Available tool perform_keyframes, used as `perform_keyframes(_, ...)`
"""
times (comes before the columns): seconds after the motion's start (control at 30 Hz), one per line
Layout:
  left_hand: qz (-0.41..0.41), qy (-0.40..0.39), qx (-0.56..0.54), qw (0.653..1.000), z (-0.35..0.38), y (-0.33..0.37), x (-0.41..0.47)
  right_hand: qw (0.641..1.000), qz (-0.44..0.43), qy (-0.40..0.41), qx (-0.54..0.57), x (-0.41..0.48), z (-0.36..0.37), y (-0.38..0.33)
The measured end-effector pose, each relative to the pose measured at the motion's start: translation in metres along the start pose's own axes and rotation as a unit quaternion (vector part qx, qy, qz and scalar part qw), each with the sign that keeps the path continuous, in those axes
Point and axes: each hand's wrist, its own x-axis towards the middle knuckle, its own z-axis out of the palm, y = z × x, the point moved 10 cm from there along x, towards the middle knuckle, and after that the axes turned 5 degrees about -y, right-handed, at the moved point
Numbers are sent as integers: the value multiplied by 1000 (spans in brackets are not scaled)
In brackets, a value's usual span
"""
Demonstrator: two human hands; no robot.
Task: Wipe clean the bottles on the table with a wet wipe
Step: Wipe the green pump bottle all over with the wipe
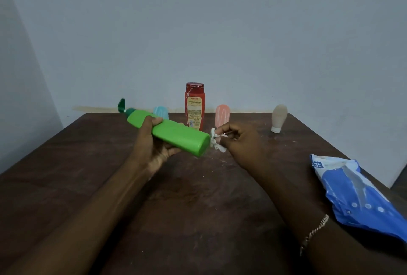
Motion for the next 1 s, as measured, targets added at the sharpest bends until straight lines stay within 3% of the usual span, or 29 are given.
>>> perform_keyframes(0.1,41,3,87,995,9,11,-3,996,54,27,62,1,-8,24)
perform_keyframes(0.27,95,10,197,976,47,25,3,980,97,142,100,-1,-47,57)
perform_keyframes(0.47,148,-75,398,902,138,38,31,953,172,246,46,-12,-86,91)
perform_keyframes(0.77,101,-156,442,878,224,4,115,902,221,369,40,-25,-107,131)
perform_keyframes(1.0,62,-181,485,854,235,-38,168,910,230,345,-3,-22,-103,125)
